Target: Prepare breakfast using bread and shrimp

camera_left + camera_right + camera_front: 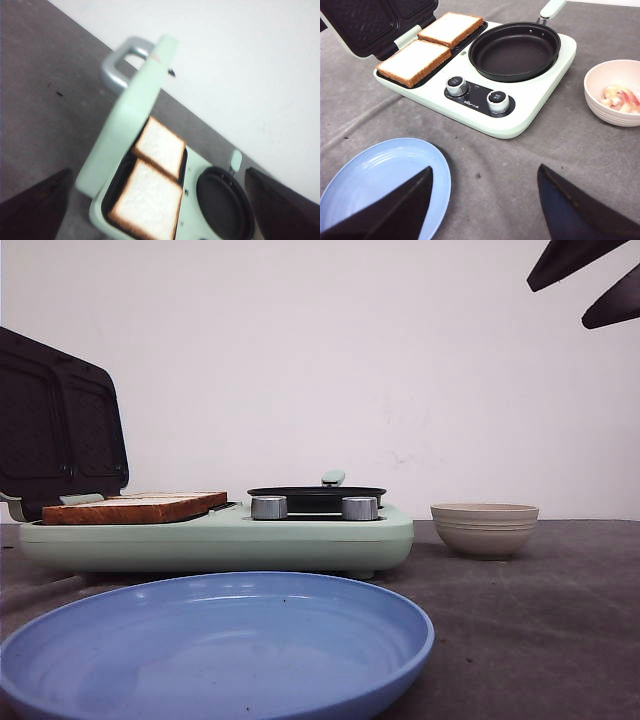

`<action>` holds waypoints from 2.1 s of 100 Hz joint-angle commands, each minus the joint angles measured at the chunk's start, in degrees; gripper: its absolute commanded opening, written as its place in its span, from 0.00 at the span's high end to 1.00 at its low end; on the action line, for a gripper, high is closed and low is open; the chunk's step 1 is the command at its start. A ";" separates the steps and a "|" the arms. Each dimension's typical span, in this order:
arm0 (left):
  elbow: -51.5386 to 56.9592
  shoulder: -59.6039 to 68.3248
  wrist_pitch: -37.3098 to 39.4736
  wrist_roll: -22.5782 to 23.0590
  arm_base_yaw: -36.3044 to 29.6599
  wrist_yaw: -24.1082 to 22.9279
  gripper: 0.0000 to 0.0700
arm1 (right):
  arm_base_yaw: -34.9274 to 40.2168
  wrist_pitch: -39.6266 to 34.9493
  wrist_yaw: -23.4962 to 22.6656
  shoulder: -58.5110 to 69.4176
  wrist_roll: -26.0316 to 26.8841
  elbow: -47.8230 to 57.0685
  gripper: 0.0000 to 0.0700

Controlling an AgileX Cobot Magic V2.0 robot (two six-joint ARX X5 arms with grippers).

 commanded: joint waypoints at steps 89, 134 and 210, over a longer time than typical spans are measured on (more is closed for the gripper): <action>1.95 30.80 30.27 -22.27 21.18 30.05 0.00 | 0.28 0.44 0.28 0.17 1.57 0.15 0.43; 1.99 36.87 37.57 -26.56 19.43 32.06 0.00 | 0.28 0.44 1.51 0.17 2.01 0.15 0.43; 2.01 42.18 44.39 -30.23 16.20 32.00 0.28 | 0.28 0.44 1.75 0.17 3.04 0.15 0.43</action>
